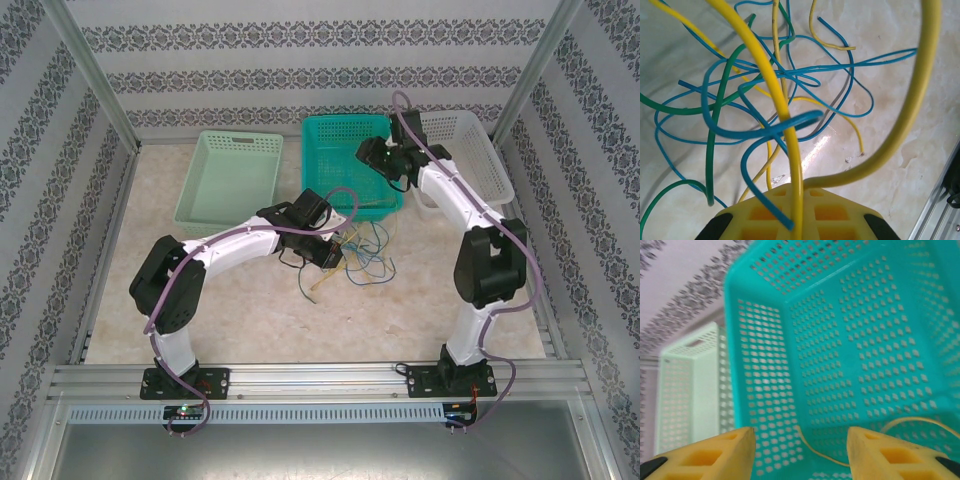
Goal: Untangle the cables
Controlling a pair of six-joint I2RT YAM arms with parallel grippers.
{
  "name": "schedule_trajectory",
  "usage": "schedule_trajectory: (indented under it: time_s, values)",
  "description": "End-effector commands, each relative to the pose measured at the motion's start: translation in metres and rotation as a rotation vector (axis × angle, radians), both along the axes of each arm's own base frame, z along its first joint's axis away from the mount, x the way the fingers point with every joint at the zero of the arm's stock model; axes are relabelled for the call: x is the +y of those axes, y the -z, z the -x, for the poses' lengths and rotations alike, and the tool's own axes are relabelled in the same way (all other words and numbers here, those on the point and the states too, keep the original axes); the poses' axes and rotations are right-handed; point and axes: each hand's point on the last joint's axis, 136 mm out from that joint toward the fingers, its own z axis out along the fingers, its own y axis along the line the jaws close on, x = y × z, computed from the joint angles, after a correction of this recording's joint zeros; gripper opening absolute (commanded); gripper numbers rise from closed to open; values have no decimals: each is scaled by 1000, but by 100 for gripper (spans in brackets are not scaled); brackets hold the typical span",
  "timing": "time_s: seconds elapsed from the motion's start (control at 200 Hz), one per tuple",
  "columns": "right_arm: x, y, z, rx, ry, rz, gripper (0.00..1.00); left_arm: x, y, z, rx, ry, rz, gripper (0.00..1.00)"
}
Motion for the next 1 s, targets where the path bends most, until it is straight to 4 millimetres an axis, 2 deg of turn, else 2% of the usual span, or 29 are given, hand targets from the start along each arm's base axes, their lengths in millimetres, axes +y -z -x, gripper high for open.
schedule_trajectory:
  time_s: [0.0, 0.04, 0.155, 0.25, 0.3, 0.425, 0.504, 0.624, 0.844, 0.999]
  values:
    - [-22, 16, 52, 54, -35, 158, 47, 9, -5, 0, -27, 0, -7, 8]
    - [-28, 26, 69, 69, -42, 182, 45, 10, -3, 3, -18, 4, -10, 7]
    - [-39, 32, 101, 59, -40, 262, 45, 15, 7, 9, 5, 13, -35, 6]
    - [-43, 39, 117, 71, -48, 313, 45, 17, 13, 11, 15, 14, -49, 7]
    - [-48, 48, 122, 94, -49, 337, 45, 17, 14, 11, 19, 11, -48, 10]
    - [-50, 72, 125, 156, -58, 364, 44, 18, 14, 9, 16, 5, -57, 21]
    - [-51, 87, 125, 189, -62, 383, 43, 19, 13, 7, 7, -1, -67, 32]
    - [-58, 102, 123, 220, -60, 437, 42, 22, 12, 7, -1, 1, -82, 35]
    - [-61, 108, 117, 226, -70, 476, 40, 25, 15, 8, 0, -5, -95, 37]
    - [-68, 104, 127, 224, -65, 505, 40, 27, 13, 8, -9, -10, -99, 38]
